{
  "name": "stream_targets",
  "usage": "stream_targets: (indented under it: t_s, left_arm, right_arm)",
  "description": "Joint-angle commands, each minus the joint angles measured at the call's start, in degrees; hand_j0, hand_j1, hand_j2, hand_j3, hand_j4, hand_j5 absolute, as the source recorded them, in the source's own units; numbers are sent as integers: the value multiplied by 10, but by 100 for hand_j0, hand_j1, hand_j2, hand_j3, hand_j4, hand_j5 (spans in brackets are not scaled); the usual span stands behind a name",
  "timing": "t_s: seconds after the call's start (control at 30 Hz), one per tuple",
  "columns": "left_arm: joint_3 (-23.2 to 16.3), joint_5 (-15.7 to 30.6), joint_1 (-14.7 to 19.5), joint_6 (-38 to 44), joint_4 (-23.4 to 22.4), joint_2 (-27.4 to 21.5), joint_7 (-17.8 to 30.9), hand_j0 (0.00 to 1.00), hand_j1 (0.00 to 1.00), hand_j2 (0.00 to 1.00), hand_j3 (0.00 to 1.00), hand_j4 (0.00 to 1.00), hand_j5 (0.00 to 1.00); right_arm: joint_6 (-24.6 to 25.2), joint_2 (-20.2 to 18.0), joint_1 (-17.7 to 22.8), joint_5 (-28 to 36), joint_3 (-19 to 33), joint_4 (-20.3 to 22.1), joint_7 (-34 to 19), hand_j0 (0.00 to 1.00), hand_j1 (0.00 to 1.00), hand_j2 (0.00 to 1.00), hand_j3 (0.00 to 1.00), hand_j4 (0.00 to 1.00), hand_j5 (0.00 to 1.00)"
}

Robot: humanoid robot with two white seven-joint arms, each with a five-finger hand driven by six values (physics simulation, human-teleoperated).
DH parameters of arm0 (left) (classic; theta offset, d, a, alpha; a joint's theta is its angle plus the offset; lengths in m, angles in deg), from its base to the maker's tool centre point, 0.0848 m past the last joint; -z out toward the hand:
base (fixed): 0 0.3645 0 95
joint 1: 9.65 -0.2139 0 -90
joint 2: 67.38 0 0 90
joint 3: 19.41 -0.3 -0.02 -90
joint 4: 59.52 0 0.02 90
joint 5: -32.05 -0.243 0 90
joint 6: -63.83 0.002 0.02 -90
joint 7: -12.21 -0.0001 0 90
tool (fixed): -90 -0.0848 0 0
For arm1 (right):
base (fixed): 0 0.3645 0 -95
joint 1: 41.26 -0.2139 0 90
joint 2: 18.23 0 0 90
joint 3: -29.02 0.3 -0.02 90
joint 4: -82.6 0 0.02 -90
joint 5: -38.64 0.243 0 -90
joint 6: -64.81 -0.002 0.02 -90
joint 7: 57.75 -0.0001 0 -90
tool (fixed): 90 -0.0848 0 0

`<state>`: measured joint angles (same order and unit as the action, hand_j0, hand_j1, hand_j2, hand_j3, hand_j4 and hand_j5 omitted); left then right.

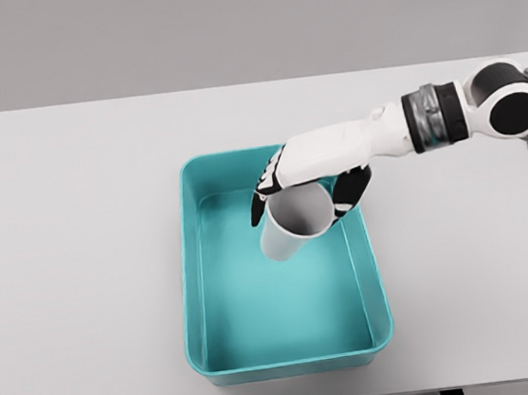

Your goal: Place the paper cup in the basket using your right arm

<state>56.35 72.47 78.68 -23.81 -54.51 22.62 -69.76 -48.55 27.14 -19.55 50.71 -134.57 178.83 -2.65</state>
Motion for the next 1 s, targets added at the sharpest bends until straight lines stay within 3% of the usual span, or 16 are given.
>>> stream_targets:
  t_s: [0.0,0.1,0.17,0.6,0.73,0.8,0.97]
  left_arm:
    - [0,0,0,0,0,0,0,100,100,100,100,100,100]
    - [0,0,0,0,0,0,0,100,100,100,100,100,100]
    - [0,0,0,0,0,0,0,100,100,100,100,100,100]
    - [0,0,0,0,0,0,0,100,100,100,100,100,100]
    - [0,0,0,0,0,0,0,100,100,100,100,100,100]
    - [0,0,0,0,0,0,0,100,100,100,100,100,100]
    - [0,0,0,-1,0,0,1,100,100,100,100,100,100]
  right_arm:
    - [5,1,0,1,-2,2,-1,74,74,74,74,74,74]
    - [5,0,-1,0,-2,2,-1,93,93,93,93,93,93]
    - [6,0,-1,0,-2,2,-1,100,100,100,100,100,100]
    - [1,-10,-10,0,11,4,-1,100,100,100,100,100,100]
    - [-116,-163,11,2,114,6,-1,100,100,100,100,100,100]
    - [-116,-217,25,4,126,9,-1,100,100,100,100,100,100]
    - [-116,-225,31,9,123,14,-1,100,100,100,100,100,100]
